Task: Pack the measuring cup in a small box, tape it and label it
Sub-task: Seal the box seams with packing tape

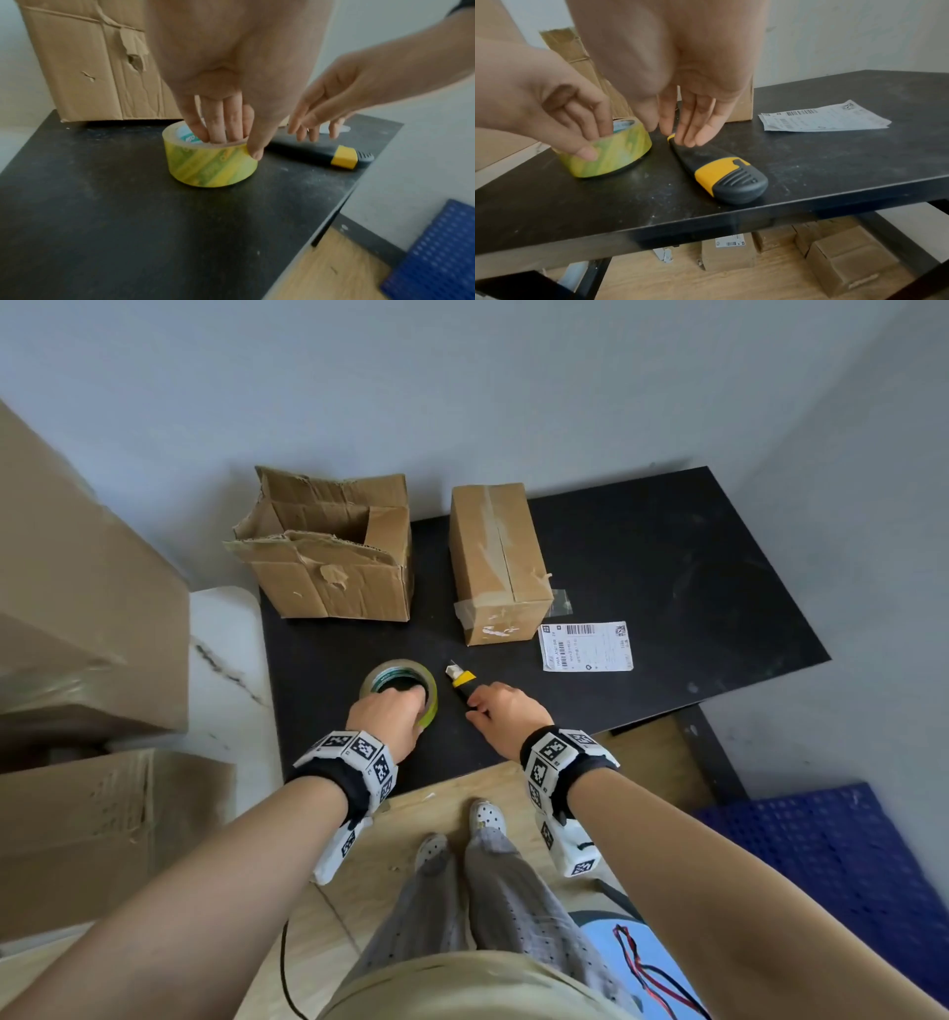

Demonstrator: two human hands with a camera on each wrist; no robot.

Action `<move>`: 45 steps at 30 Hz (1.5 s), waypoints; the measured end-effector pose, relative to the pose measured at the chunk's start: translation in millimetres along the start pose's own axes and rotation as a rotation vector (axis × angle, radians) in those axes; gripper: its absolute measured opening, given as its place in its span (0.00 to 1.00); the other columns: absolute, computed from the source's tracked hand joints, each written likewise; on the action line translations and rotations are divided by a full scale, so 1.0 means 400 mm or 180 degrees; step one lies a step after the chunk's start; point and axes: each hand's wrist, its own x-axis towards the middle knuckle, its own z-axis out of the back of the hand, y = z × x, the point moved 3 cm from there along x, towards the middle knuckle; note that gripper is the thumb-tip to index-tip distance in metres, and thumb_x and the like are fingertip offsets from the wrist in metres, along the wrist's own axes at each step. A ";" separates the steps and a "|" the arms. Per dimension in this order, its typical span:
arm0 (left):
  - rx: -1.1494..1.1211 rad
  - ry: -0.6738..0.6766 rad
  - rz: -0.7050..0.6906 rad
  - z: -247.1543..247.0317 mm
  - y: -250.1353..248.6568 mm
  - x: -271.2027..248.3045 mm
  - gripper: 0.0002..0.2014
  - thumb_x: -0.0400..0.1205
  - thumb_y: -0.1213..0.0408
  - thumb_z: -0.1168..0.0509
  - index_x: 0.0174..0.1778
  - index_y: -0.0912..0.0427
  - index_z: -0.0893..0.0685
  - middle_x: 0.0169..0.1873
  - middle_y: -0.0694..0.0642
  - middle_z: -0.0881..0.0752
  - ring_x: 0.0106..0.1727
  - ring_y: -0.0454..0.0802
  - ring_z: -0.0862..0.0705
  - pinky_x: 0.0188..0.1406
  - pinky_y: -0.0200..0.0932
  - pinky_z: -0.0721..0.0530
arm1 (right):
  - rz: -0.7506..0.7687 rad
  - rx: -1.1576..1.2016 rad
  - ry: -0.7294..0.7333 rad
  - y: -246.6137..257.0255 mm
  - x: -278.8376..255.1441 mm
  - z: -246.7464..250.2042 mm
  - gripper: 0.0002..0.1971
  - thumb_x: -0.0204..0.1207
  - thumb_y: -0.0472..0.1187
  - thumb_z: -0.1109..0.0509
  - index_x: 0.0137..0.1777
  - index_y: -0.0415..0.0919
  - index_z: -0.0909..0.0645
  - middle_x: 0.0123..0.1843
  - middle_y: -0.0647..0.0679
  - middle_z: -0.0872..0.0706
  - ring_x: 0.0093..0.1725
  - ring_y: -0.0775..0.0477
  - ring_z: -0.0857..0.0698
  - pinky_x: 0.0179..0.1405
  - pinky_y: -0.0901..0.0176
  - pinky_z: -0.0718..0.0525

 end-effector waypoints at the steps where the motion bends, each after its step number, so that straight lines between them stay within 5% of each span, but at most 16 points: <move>1: 0.0111 -0.0004 -0.0030 -0.008 -0.004 0.000 0.09 0.82 0.59 0.37 0.56 0.54 0.25 0.49 0.56 0.15 0.50 0.58 0.16 0.44 0.51 0.17 | -0.0005 -0.0024 0.0014 -0.004 -0.001 0.004 0.14 0.82 0.46 0.38 0.65 0.44 0.22 0.63 0.45 0.20 0.60 0.42 0.18 0.60 0.45 0.19; 6: 0.0059 -0.0164 0.0073 -0.008 -0.020 -0.013 0.11 0.82 0.58 0.38 0.59 0.55 0.26 0.51 0.56 0.14 0.51 0.58 0.16 0.44 0.51 0.18 | -0.0069 0.0074 -0.0049 -0.022 -0.014 0.027 0.13 0.82 0.44 0.38 0.63 0.44 0.21 0.62 0.45 0.19 0.60 0.42 0.18 0.60 0.47 0.19; 12: -0.1140 -0.1000 0.0045 0.082 -0.062 -0.018 0.14 0.83 0.63 0.42 0.64 0.56 0.25 0.62 0.55 0.20 0.59 0.56 0.19 0.53 0.50 0.19 | 0.0002 0.0348 -0.0773 -0.032 -0.050 0.108 0.13 0.82 0.41 0.40 0.63 0.40 0.22 0.60 0.44 0.20 0.58 0.42 0.19 0.58 0.48 0.20; 16: -0.2214 -0.1053 -0.0078 0.155 -0.112 -0.018 0.19 0.87 0.64 0.47 0.75 0.57 0.31 0.78 0.51 0.33 0.77 0.49 0.33 0.72 0.42 0.34 | -0.0029 0.0462 -0.1427 -0.057 -0.068 0.188 0.15 0.81 0.35 0.41 0.66 0.38 0.25 0.65 0.43 0.23 0.64 0.41 0.23 0.61 0.50 0.22; 19: -0.2774 -0.0932 -0.0076 0.176 -0.148 0.003 0.21 0.88 0.63 0.50 0.79 0.55 0.36 0.80 0.49 0.38 0.81 0.46 0.40 0.77 0.40 0.44 | -0.0031 0.0591 -0.1635 -0.076 -0.060 0.237 0.21 0.79 0.30 0.42 0.72 0.38 0.28 0.71 0.43 0.25 0.69 0.42 0.25 0.66 0.53 0.26; 23: -0.3274 -0.0898 0.0045 0.170 -0.181 0.035 0.23 0.88 0.62 0.51 0.81 0.55 0.39 0.81 0.50 0.39 0.81 0.45 0.41 0.79 0.40 0.47 | -0.0057 0.1020 -0.1322 -0.080 -0.036 0.273 0.26 0.80 0.30 0.44 0.79 0.41 0.37 0.79 0.45 0.32 0.76 0.45 0.30 0.73 0.58 0.32; 28: -0.3673 -0.0776 0.0406 0.153 -0.200 0.071 0.24 0.88 0.60 0.50 0.81 0.54 0.42 0.80 0.51 0.37 0.80 0.48 0.39 0.78 0.42 0.44 | -0.0297 0.1393 -0.0723 -0.097 0.012 0.265 0.29 0.82 0.31 0.46 0.82 0.46 0.44 0.77 0.45 0.28 0.71 0.44 0.25 0.61 0.64 0.29; 32: -0.4191 -0.0875 0.0540 0.140 -0.204 0.100 0.23 0.87 0.65 0.48 0.80 0.60 0.40 0.77 0.55 0.32 0.78 0.49 0.34 0.73 0.37 0.41 | -0.0378 0.1803 -0.0599 -0.125 0.050 0.236 0.31 0.78 0.27 0.48 0.82 0.43 0.43 0.79 0.45 0.30 0.77 0.44 0.30 0.74 0.57 0.32; 36: -0.4092 -0.0876 0.0702 0.125 -0.200 0.118 0.23 0.88 0.63 0.49 0.80 0.61 0.39 0.77 0.57 0.31 0.78 0.51 0.34 0.75 0.39 0.40 | -0.0240 0.1681 -0.0461 -0.149 0.065 0.216 0.33 0.73 0.25 0.50 0.79 0.44 0.35 0.74 0.46 0.24 0.74 0.44 0.27 0.72 0.56 0.29; 39: -0.3571 -0.1120 0.0694 0.120 -0.168 0.131 0.20 0.87 0.61 0.46 0.75 0.61 0.29 0.73 0.58 0.25 0.74 0.53 0.28 0.76 0.46 0.33 | -0.0235 0.1536 -0.0832 -0.172 0.068 0.248 0.22 0.81 0.30 0.47 0.74 0.41 0.28 0.69 0.44 0.20 0.70 0.44 0.22 0.68 0.57 0.26; 42: -0.2780 -0.1704 0.0391 0.141 -0.135 0.132 0.15 0.82 0.63 0.37 0.65 0.57 0.18 0.61 0.57 0.16 0.61 0.53 0.17 0.63 0.54 0.18 | 0.0027 0.1240 -0.1289 -0.173 0.067 0.305 0.15 0.83 0.40 0.40 0.67 0.44 0.20 0.59 0.44 0.16 0.60 0.44 0.18 0.59 0.58 0.23; 45: -0.2192 -0.2027 0.0028 0.174 -0.134 0.136 0.12 0.77 0.61 0.29 0.55 0.59 0.11 0.51 0.56 0.15 0.49 0.50 0.16 0.50 0.48 0.15 | 0.0411 0.0816 -0.1310 -0.154 0.084 0.331 0.13 0.80 0.45 0.33 0.61 0.46 0.16 0.51 0.47 0.17 0.51 0.47 0.17 0.52 0.51 0.17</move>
